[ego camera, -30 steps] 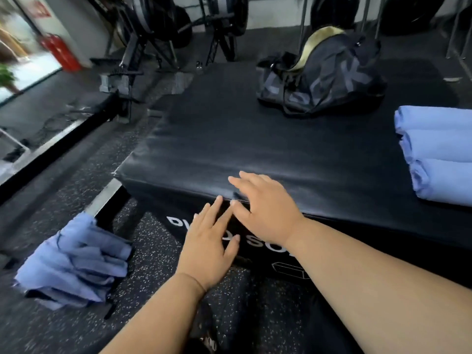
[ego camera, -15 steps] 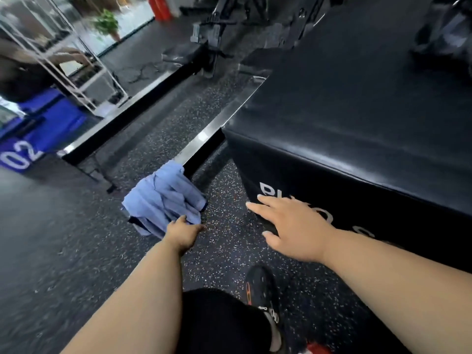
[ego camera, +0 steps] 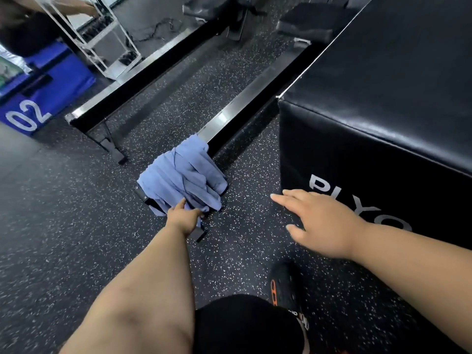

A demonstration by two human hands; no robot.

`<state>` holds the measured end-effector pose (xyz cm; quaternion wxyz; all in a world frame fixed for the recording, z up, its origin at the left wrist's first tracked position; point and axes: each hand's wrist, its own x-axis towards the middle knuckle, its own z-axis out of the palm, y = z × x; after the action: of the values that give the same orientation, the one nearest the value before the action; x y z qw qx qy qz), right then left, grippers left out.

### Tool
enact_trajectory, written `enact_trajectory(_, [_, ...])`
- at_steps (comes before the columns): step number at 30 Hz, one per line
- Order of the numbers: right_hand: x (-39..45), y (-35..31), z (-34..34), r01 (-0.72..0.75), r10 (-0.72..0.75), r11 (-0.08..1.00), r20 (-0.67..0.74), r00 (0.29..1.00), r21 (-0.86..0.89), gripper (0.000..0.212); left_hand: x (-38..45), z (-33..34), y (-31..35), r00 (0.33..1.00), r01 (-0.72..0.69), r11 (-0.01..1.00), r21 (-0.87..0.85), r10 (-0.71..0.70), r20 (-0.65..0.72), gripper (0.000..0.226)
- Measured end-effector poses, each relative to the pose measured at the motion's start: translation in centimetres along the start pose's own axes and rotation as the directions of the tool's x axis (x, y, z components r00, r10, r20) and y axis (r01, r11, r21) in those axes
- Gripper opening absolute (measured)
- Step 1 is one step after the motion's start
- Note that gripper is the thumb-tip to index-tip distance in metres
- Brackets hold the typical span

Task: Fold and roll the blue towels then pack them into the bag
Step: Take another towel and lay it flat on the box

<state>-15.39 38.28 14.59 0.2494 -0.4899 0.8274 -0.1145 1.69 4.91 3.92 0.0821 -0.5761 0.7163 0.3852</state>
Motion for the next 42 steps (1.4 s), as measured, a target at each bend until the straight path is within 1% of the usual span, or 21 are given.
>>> enact_trajectory(2, [1.4, -0.1, 0.1, 0.007, -0.007, 1.0, -0.002, 1.0, 0.004, 0.074, 1.5, 0.0, 0.1, 0.999, -0.001, 1.0, -0.017, 0.001, -0.039, 0.079])
enact_trajectory(4, [2.3, -0.1, 0.1, 0.006, -0.005, 1.0, -0.007, 1.0, 0.01, 0.074, 3.0, 0.1, 0.1, 0.997, -0.026, 1.0, 0.005, 0.026, -0.075, 0.078])
enact_trajectory(8, [3.7, 0.3, 0.6, -0.012, 0.012, 1.0, -0.019, 1.0, 0.023, 0.073, 5.7, 0.7, 1.0, 0.991, -0.068, 0.987, 0.147, 0.083, -0.101, 0.075])
enact_trajectory(13, [4.4, 0.7, 1.4, -0.013, 0.013, 0.999, 0.0, 1.0, 0.029, 0.072, 7.9, 1.4, 2.5, 0.998, -0.006, 0.966, 0.259, 0.022, -0.059, 0.078])
enact_trajectory(18, [4.5, 0.7, 1.5, -0.017, 0.018, 0.999, -0.013, 1.0, 0.037, 0.071, 8.3, 2.7, 2.3, 0.992, 0.024, 0.975, 0.22, 0.005, -0.128, 0.089])
enact_trajectory(22, [4.4, 0.4, 1.4, -0.007, 0.008, 0.999, -0.033, 0.999, 0.037, 0.07, 7.0, 2.2, 2.5, 0.981, -0.03, 0.99, 0.138, 0.055, -0.183, 0.086])
enact_trajectory(24, [4.1, 0.0, 1.2, -0.003, 0.005, 0.999, -0.046, 0.999, 0.043, 0.07, 6.2, 1.4, 2.9, 0.966, -0.055, 0.993, 0.104, 0.08, -0.247, 0.074])
enact_trajectory(25, [3.9, -0.2, 1.1, -0.005, 0.008, 0.999, -0.051, 0.999, 0.05, 0.07, 5.7, 0.8, 3.1, 0.954, -0.08, 0.994, 0.07, 0.096, -0.283, 0.06])
enact_trajectory(27, [3.5, -0.7, 0.9, -0.003, 0.008, 0.998, -0.068, 0.998, 0.069, 0.07, 4.7, -0.2, 3.6, 0.931, -0.138, 0.989, -0.042, 0.116, -0.346, 0.022])
enact_trajectory(28, [3.1, -1.0, 0.7, 0.001, 0.005, 0.997, -0.077, 0.997, 0.082, 0.069, 4.1, -0.8, 3.9, 0.923, -0.18, 0.978, -0.108, 0.13, -0.362, 0.017])
enact_trajectory(30, [2.4, -1.5, 0.1, 0.006, 0.006, 0.993, -0.104, 0.995, 0.114, 0.069, 2.5, -2.1, 5.0, 0.926, -0.249, 0.934, -0.257, 0.152, -0.344, 0.016])
enact_trajectory(33, [0.8, -2.4, -0.9, 0.003, 0.019, 0.989, -0.152, 0.988, 0.147, 0.069, -1.0, -4.5, 7.2, 0.936, -0.318, 0.826, -0.466, 0.193, -0.295, 0.006])
enact_trajectory(34, [0.3, -2.6, -1.3, -0.001, 0.027, 0.988, -0.166, 0.986, 0.153, 0.069, -2.6, -5.3, 8.0, 0.933, -0.338, 0.789, -0.513, 0.209, -0.293, 0.007])
enact_trajectory(37, [-1.7, -3.3, -2.4, -0.011, 0.046, 0.986, -0.212, 0.976, 0.168, 0.068, -8.8, -7.0, 9.6, 0.915, -0.403, 0.681, -0.612, 0.279, -0.292, 0.024])
enact_trajectory(38, [-2.4, -3.5, -2.8, -0.018, 0.059, 0.983, -0.226, 0.972, 0.181, 0.068, -10.8, -7.4, 9.9, 0.91, -0.413, 0.626, -0.661, 0.294, -0.291, 0.03])
enact_trajectory(39, [-3.1, -3.8, -3.2, -0.025, 0.072, 0.981, -0.245, 0.967, 0.192, 0.067, -12.4, -7.8, 9.8, 0.915, -0.4, 0.567, -0.72, 0.29, -0.28, 0.029])
enact_trajectory(41, [-4.7, -4.4, -3.9, -0.042, 0.098, 0.978, -0.276, 0.956, 0.204, 0.066, -15.3, -9.0, 9.4, 0.922, -0.375, 0.425, -0.824, 0.267, -0.281, 0.018])
enact_trajectory(42, [-5.6, -4.6, -4.2, -0.053, 0.115, 0.975, -0.286, 0.951, 0.215, 0.066, -16.3, -9.6, 9.2, 0.919, -0.367, 0.366, -0.855, 0.286, -0.271, 0.021])
